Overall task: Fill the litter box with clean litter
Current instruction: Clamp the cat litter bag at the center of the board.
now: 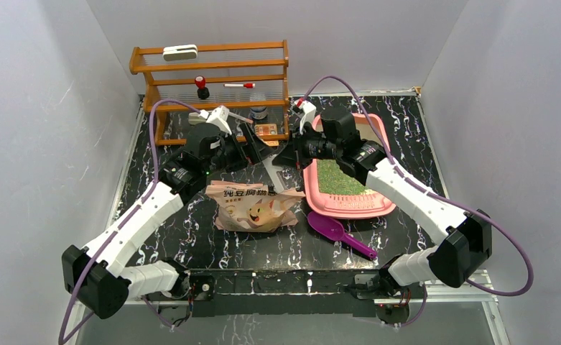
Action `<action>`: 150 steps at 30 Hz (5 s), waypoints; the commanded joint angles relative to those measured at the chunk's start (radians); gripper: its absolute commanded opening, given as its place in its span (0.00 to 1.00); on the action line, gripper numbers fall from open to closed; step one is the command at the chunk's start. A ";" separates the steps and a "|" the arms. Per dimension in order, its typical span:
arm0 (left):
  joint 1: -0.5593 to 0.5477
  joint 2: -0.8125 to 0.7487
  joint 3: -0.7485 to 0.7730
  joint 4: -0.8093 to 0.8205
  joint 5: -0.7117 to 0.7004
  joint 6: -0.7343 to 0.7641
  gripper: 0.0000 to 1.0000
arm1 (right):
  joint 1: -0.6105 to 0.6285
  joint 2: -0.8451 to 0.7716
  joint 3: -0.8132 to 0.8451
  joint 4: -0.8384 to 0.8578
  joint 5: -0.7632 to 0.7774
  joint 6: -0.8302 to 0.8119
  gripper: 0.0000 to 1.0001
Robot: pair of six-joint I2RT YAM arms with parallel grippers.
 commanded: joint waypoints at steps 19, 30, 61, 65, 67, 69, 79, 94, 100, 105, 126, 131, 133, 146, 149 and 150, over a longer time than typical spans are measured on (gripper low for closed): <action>0.019 -0.144 0.100 -0.512 0.383 1.035 0.86 | -0.002 -0.308 -0.163 -0.078 0.017 -0.701 0.00; 0.019 -0.080 0.110 -0.655 0.299 1.192 0.84 | -0.002 -0.306 -0.173 -0.215 -0.097 -0.991 0.00; 0.088 -0.022 -0.048 -0.541 0.178 1.146 0.51 | 0.105 -0.021 -0.001 -0.290 -0.005 -1.068 0.00; 0.090 -0.048 -0.059 -0.525 0.186 1.166 0.45 | 0.120 -0.008 0.006 -0.281 0.038 -1.062 0.00; 0.090 -0.056 -0.066 -0.523 0.187 1.175 0.42 | 0.128 0.000 0.008 -0.283 0.049 -1.069 0.00; 0.090 -0.060 -0.072 -0.526 0.191 1.187 0.39 | 0.131 0.008 0.011 -0.288 0.062 -1.080 0.00; 0.090 -0.061 -0.066 -0.516 0.204 1.192 0.19 | 0.153 0.058 0.042 -0.314 0.074 -1.077 0.00; 0.090 -0.163 -0.107 -0.496 0.234 1.307 0.00 | 0.164 -0.028 0.000 -0.203 0.167 -1.036 0.00; 0.090 -0.153 -0.104 -0.499 0.271 1.351 0.00 | 0.164 -0.028 0.005 -0.266 0.095 -1.098 0.00; 0.090 -0.179 -0.120 -0.465 0.288 1.374 0.00 | 0.164 0.028 0.020 -0.296 0.017 -1.112 0.00; 0.090 -0.182 -0.115 -0.437 0.310 1.352 0.00 | 0.171 0.112 0.051 -0.324 0.052 -1.131 0.01; 0.090 -0.189 -0.121 -0.419 0.314 1.342 0.00 | 0.185 0.122 0.058 -0.319 0.063 -1.124 0.09; 0.089 -0.187 -0.118 -0.417 0.316 1.341 0.00 | 0.195 0.129 0.065 -0.314 0.109 -1.112 0.11; 0.090 -0.207 -0.124 -0.414 0.304 1.332 0.00 | 0.233 0.033 -0.026 -0.158 0.208 -1.071 0.43; 0.090 -0.209 -0.124 -0.414 0.308 1.331 0.00 | 0.231 -0.005 -0.069 -0.106 0.211 -1.037 0.52; 0.090 -0.209 -0.124 -0.413 0.308 1.331 0.00 | 0.227 -0.016 -0.081 -0.092 0.205 -1.026 0.52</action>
